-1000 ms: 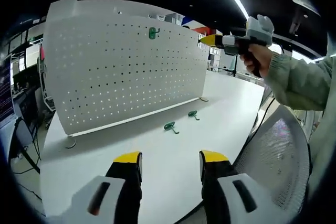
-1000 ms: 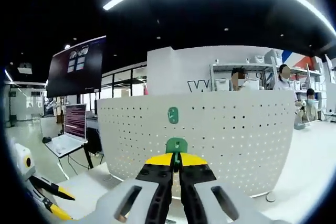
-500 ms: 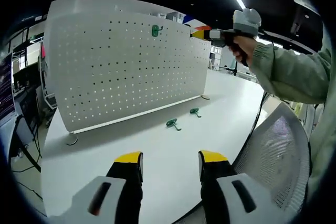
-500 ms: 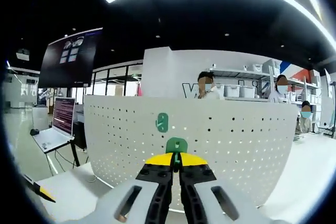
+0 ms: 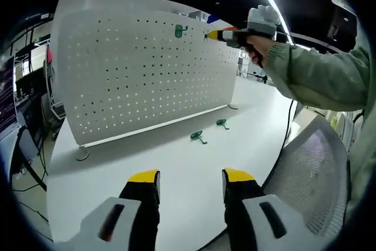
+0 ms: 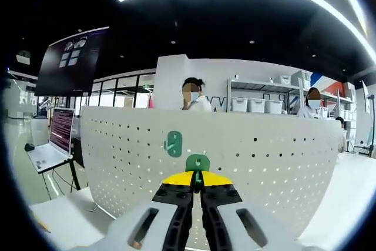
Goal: Insert the hook assembly into the mounting plate slot until the hook locks in place.
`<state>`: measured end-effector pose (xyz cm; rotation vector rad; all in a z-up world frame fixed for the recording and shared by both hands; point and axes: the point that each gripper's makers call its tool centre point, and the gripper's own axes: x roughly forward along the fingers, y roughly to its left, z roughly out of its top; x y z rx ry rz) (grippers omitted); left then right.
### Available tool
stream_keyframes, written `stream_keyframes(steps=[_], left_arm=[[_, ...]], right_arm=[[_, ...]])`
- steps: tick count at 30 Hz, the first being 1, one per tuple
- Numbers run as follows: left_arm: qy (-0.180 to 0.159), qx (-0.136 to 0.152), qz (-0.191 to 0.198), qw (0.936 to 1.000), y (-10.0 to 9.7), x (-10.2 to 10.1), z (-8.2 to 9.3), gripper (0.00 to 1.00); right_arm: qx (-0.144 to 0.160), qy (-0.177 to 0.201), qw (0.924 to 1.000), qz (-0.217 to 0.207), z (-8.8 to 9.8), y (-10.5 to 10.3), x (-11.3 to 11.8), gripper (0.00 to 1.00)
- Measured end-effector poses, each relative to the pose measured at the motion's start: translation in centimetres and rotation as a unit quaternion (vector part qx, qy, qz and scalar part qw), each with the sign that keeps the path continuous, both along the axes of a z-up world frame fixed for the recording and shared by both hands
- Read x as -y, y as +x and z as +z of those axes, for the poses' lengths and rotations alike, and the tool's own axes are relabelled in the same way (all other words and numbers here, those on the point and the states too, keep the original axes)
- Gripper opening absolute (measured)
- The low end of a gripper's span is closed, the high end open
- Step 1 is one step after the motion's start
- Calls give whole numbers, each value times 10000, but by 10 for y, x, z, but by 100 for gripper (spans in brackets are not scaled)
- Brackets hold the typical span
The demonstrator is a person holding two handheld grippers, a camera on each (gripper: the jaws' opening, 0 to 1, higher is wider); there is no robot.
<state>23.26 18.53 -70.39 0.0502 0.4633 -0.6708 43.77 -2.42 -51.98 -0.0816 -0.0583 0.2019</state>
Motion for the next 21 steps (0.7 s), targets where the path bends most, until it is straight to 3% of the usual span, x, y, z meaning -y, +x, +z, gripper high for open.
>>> stream_keyframes(steps=[8,21], left_arm=[[15,-53,43,10000,4,-4,-3,44],[-16,-104,18,9999,7,-2,-6,43]], right_arm=[[194,-176,9996,-99,10,17,-3,1],[214,-204,9993,-246,16,43,-2,1]])
